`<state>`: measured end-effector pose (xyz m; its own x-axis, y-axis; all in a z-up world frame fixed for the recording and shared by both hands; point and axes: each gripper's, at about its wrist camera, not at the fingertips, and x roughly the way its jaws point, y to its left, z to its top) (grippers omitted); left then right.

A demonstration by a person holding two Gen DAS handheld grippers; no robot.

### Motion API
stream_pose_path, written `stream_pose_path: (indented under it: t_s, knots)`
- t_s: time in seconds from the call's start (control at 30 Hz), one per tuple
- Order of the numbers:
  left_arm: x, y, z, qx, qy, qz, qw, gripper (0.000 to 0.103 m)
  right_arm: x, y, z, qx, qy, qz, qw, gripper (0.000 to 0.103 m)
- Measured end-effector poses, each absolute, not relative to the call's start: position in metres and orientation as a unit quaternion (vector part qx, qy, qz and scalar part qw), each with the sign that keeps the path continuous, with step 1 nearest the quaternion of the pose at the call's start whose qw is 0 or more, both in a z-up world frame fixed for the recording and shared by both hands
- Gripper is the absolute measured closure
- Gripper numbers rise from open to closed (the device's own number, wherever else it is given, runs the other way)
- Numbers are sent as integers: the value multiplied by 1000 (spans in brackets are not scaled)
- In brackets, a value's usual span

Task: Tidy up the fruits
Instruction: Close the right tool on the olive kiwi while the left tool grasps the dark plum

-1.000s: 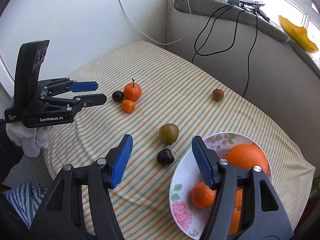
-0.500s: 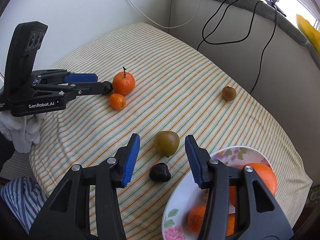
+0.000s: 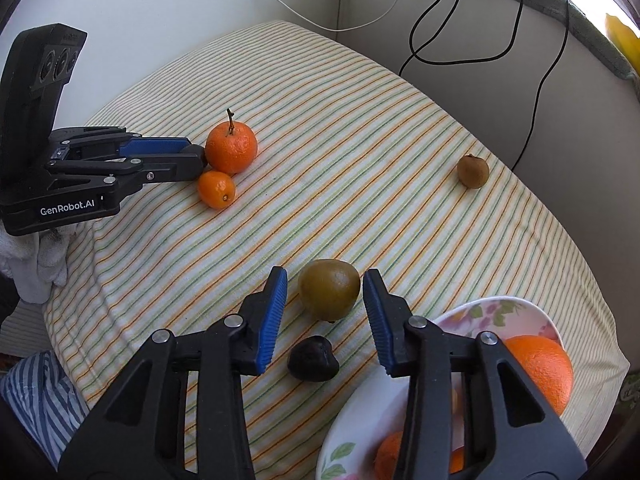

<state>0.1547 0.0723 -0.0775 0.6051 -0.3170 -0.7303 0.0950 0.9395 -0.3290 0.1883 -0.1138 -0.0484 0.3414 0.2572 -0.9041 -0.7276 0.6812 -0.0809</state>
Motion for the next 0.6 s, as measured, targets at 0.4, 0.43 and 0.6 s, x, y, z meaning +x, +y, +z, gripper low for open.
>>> stream_pose_path:
  t_s: [0.4,0.43,0.6]
  knots:
    - [152,70,-76,-125,421,-116,891,82,195,-112,-54,-237,485,308,784,73]
    - [151,71,-75,-127,420,-115,891,82,192,-113,-51,-235,483,308,785,73]
    - [146,74,-69,-138,410,-114,894,82,183,-118,-40,-226,473,313,792,73]
